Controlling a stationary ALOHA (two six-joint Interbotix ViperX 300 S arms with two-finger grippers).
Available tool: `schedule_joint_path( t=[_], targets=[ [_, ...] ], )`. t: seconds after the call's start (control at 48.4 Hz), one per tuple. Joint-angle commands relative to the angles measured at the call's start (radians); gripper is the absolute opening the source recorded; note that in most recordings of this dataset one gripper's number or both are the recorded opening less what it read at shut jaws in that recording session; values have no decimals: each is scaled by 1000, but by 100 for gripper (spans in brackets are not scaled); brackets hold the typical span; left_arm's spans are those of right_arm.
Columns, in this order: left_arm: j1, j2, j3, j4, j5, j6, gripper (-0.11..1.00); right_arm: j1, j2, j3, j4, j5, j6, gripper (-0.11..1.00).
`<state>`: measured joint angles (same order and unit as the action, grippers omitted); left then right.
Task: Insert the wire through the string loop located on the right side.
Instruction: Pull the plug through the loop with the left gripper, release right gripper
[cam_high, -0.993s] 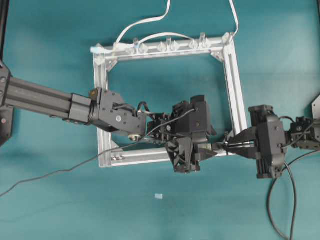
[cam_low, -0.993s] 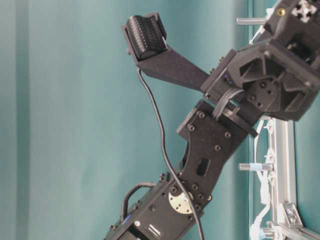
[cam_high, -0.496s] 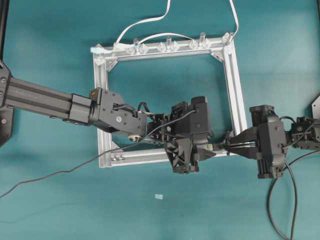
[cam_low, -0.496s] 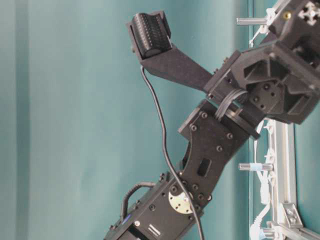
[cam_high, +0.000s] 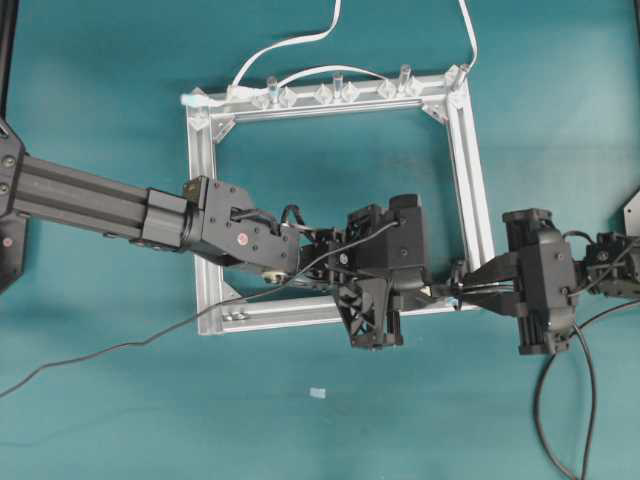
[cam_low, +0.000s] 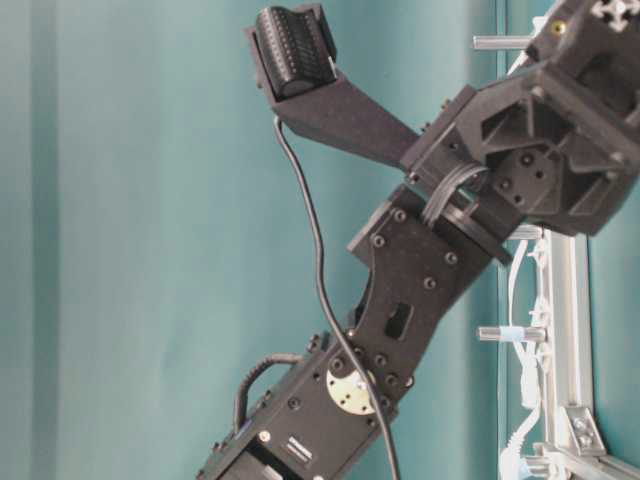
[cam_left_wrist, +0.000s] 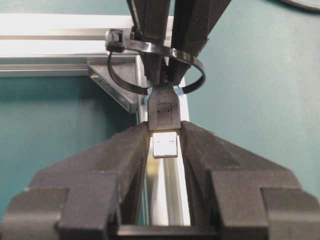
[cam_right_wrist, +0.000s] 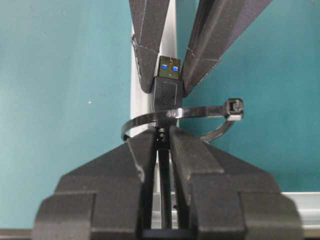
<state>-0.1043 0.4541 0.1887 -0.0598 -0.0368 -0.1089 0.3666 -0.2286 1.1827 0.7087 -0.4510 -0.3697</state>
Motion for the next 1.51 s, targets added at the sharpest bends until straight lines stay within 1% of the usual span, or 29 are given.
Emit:
schedule_joint_path(
  t=[0.0,0.062,0.124,0.434,0.476,0.517,0.682,0.724,0.765,0.806,1.199,1.365,1.489],
  targets=[
    [-3,-23,-38,3,-6,-8,21,-3,-6,-2,-17,-23,-3,12],
    [-3,-23,-38,3,-6,-8,21,-3,-6,-2,-51,-18,-5,12],
    [-3,-23,-40,3,-6,-8,21,-3,-6,-3,-67,-17,0,12],
    [-5,-29,-40,3,-5,-8,21,-3,-6,9,-63,-15,18,13],
    [-5,-31,-38,3,-6,-8,21,-3,-6,12,-57,-15,21,19],
    [-5,-31,-38,3,-5,-8,21,-3,-6,15,-48,-15,21,30],
    [-8,-31,-40,3,-5,-8,21,-3,-6,28,-38,-12,25,80],
    [-9,-32,-38,3,-5,-8,21,-5,-6,28,-37,-12,25,89],
    [-11,-32,-40,3,-5,-8,21,-3,-6,26,-37,-12,25,95],
    [-11,-32,-38,3,-5,-8,21,-3,-6,25,-37,-12,25,96],
    [-15,-34,-40,3,-5,-8,21,-3,-6,23,-38,-11,25,96],
    [-20,-57,-23,3,35,-6,22,-3,-6,23,-38,-11,25,96],
    [-25,-87,11,3,71,-6,21,-3,-6,25,-38,-12,25,96]
  ],
)
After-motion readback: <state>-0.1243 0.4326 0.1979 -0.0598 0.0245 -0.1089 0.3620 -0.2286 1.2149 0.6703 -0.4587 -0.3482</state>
